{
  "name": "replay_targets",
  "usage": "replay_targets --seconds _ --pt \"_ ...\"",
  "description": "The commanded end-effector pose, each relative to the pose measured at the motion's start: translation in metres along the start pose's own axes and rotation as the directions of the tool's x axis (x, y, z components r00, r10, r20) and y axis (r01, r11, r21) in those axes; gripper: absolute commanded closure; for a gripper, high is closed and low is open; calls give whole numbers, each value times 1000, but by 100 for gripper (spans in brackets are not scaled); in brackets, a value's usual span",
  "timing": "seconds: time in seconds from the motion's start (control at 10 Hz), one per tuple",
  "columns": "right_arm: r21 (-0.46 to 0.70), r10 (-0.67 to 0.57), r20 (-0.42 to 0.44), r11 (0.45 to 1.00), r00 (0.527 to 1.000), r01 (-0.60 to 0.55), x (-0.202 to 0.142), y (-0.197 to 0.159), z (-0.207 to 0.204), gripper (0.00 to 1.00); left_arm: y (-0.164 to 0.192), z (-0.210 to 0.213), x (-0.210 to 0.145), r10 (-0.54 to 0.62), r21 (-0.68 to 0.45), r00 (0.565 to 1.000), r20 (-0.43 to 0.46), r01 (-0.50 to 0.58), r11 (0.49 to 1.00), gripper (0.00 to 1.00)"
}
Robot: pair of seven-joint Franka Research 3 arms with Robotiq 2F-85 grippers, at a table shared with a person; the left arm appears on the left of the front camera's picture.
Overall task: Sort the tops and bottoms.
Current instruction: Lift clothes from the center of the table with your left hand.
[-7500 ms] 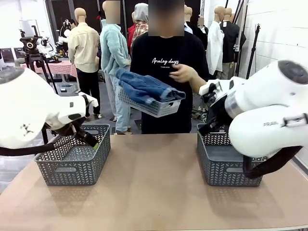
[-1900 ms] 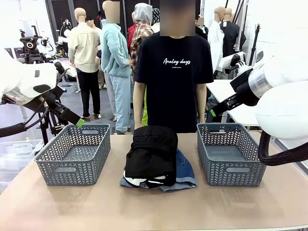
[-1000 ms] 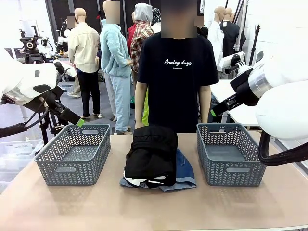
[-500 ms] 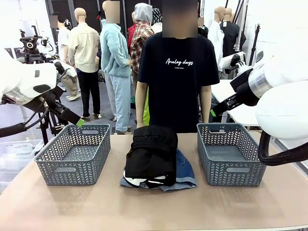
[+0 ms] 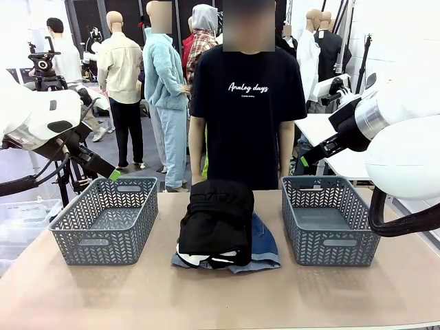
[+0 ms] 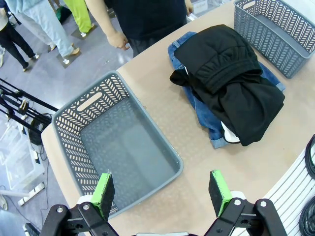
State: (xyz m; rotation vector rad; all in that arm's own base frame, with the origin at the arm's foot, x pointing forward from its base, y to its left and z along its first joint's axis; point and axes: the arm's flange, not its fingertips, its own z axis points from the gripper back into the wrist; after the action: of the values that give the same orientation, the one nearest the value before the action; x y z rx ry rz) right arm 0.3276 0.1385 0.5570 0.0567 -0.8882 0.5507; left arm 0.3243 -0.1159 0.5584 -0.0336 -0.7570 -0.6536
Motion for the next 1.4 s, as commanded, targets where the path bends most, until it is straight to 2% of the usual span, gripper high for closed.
replay_targets --seconds 0.0,0.1,0.2,0.4,0.5,0.7,0.9,1.0,1.1,1.2,1.3 --pt "-1 7 5 1000 1000 -7 0 1 -1 0 0 2 0 1 0 1000 4 -1 1000 0" --pt "-1 7 5 1000 1000 -7 0 1 -1 0 0 0 0 0 0 1000 0 0 1000 0" --pt "-1 7 5 1000 1000 -7 0 1 -1 0 3 -21 12 0 -71 1000 -28 -2 997 0" --pt "-1 7 5 1000 1000 -7 0 1 -1 0 -4 -59 47 -50 -126 995 -84 39 991 0" --pt "-1 7 5 1000 1000 -7 0 1 -1 0 -7 -80 66 -67 -93 988 -142 54 994 0" --pt "-1 7 5 1000 1000 -7 0 1 -1 0 -13 -121 103 -93 -80 977 -190 79 994 0" --pt "-1 7 5 1000 1000 -7 0 1 -1 0 -18 -168 136 -111 -122 962 -249 82 989 0" --pt "-1 7 5 1000 1000 -7 0 1 -1 0 -24 -179 149 -134 -133 959 -248 104 986 0" --pt "-1 7 5 1000 1000 -7 0 1 -1 0 -27 -183 155 -140 -109 954 -265 114 987 0" --pt "-1 7 5 1000 1000 -7 0 1 -1 0 -24 -178 130 -117 -141 968 -220 87 986 0" --pt "-1 7 5 1000 1000 -7 0 1 -1 0 -24 -178 130 -117 -141 968 -220 87 986 0"
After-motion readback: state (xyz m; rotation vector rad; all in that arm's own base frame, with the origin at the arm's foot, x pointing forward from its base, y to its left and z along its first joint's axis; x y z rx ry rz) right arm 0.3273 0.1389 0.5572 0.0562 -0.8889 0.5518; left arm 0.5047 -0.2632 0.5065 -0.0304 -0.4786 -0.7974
